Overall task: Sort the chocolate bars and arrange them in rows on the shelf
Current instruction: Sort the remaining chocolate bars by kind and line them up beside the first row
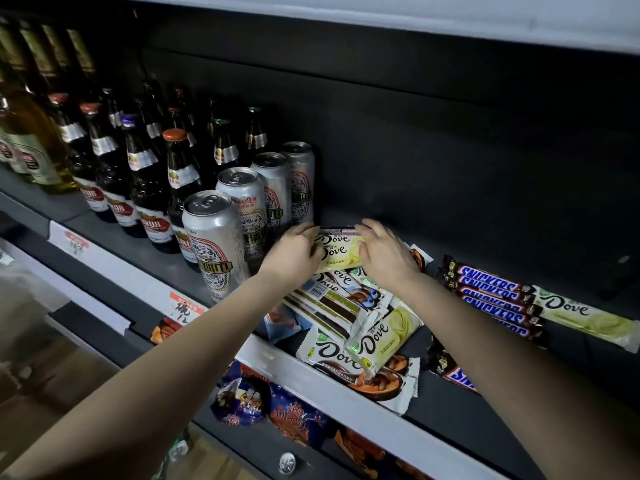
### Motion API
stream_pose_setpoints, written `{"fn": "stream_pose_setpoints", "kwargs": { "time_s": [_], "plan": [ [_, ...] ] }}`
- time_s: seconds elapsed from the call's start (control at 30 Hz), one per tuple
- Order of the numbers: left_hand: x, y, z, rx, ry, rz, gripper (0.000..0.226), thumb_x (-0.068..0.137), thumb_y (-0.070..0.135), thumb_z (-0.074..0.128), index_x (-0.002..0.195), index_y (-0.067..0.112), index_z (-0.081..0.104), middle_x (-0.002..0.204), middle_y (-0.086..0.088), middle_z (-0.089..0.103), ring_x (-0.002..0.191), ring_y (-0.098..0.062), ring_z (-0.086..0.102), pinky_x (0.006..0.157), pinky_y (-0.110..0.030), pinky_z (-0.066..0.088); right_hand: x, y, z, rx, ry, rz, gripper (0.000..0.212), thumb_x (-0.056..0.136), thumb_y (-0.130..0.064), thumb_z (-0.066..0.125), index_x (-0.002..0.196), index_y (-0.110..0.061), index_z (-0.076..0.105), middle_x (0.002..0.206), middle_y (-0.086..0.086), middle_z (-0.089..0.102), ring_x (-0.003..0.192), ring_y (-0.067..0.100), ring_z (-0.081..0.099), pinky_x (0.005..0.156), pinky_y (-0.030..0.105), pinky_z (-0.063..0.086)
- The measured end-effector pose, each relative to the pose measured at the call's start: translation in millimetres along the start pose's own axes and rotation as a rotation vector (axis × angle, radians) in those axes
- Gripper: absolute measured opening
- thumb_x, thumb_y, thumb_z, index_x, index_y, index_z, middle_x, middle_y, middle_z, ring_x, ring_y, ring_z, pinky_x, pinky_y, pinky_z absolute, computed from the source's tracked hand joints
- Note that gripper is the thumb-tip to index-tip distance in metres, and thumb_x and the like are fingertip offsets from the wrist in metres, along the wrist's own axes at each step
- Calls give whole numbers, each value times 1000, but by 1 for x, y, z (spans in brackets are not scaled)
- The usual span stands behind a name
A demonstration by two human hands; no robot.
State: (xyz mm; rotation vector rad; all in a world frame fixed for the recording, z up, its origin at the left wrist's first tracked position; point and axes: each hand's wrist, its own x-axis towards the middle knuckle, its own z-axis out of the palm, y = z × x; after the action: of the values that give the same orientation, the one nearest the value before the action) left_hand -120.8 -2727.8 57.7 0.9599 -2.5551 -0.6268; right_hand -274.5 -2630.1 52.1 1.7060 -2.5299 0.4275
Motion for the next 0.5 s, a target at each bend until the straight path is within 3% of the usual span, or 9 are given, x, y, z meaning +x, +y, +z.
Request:
{"fn": "stream_pose_setpoints", "kwargs": {
  "time_s": [0.2,0.37,0.5],
  "plan": [
    [12,1,10,31,-35,-19,47,99,27,35,143,12,34,153,-3,27,140,-18,25,114,-28,22,6,7,5,30,-101,-16,47,101,-25,27,145,-13,26,153,5,24,142,20,16,117,38,14],
    [20,0,16,44,-72,-54,52,98,28,31,147,12,23,157,-5,14,144,-20,10,117,-33,12,9,6,1,8,-102,11,49,100,-28,29,144,-8,26,147,5,27,134,22,22,108,38,28],
    [26,0,15,18,-127,-118,55,96,32,30,148,17,21,158,-5,10,143,-25,17,115,-37,20,9,7,1,50,-129,73,44,99,-32,30,140,-14,35,148,7,22,133,26,25,104,41,32]
  ]
}}
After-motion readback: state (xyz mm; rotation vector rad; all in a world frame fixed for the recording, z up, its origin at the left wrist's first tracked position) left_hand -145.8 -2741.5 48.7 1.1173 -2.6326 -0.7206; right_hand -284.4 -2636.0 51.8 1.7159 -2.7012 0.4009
